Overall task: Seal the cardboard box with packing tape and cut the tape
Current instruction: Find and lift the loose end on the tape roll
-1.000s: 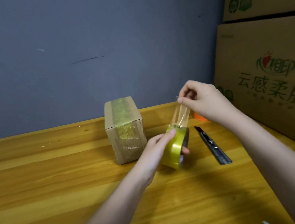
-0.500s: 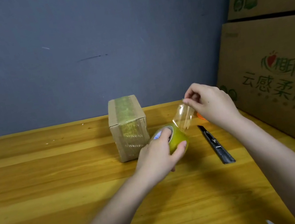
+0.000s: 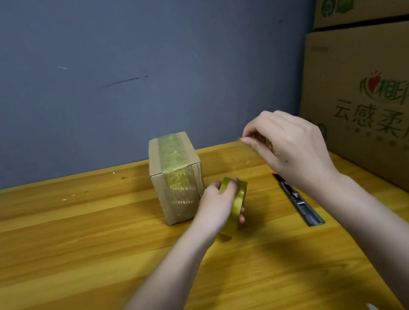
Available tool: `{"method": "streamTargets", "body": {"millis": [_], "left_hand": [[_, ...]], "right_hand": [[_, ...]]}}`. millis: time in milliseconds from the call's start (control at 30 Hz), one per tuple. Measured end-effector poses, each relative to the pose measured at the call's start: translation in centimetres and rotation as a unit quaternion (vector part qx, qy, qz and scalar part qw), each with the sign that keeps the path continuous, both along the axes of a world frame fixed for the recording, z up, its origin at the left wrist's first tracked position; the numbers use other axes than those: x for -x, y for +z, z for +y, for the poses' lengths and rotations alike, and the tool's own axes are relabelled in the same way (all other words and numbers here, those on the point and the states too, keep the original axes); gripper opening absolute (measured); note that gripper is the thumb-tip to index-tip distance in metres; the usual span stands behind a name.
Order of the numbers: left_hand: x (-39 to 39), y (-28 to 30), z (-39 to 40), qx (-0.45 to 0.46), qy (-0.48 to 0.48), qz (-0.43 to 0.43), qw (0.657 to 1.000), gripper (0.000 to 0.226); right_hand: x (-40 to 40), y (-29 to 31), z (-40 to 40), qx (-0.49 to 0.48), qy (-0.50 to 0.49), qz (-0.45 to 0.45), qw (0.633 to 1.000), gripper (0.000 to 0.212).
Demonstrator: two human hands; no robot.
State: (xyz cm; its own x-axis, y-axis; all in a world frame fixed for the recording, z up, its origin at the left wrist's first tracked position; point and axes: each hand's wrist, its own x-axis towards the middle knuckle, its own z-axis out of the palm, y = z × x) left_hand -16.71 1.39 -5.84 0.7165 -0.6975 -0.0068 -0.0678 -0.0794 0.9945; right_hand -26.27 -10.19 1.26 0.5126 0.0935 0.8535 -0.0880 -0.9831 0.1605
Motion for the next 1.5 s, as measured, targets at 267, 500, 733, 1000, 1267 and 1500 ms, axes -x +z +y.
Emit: {"method": "streamTargets", "body": {"millis": [267,500,733,1000,1267,1500], "left_hand": [[0.3,-0.5,0.0,0.038,0.036,0.036,0.998,0.036],[0.5,-0.5,0.7,0.054,-0.046,0.072,0.995,0.025],[1.1,-0.5,1.0,0.054,-0.015,0.059,0.997,0.017],[1.7,-0.8,0.6,0.056,-0.007,0.161,0.985,0.023],[1.0,1.4,3.1,-0.289,0.093,-0.42,0.855,0.049],[-1.1,5.2,1.9,0.063,0.102,-0.354,0.928,0.029]], "right_hand": [[-0.7,0.5,0.0,-0.043,0.005,0.014,0.999,0.016],[-1.3,0.7,-1.4,-0.131,-0.014,0.016,0.991,0.013],[-1.8,0.6,-1.6,-0.125,-0.022,0.031,0.991,0.012],[-2.9,0.3,-1.9,-0.107,0.014,0.058,0.992,0.014],[-2.9,1.5,-2.1,-0.026,0.053,0.096,0.994,0.023],[-2.6,1.8,-1.9,-0.002,0.059,0.089,0.994,0.024]]}}
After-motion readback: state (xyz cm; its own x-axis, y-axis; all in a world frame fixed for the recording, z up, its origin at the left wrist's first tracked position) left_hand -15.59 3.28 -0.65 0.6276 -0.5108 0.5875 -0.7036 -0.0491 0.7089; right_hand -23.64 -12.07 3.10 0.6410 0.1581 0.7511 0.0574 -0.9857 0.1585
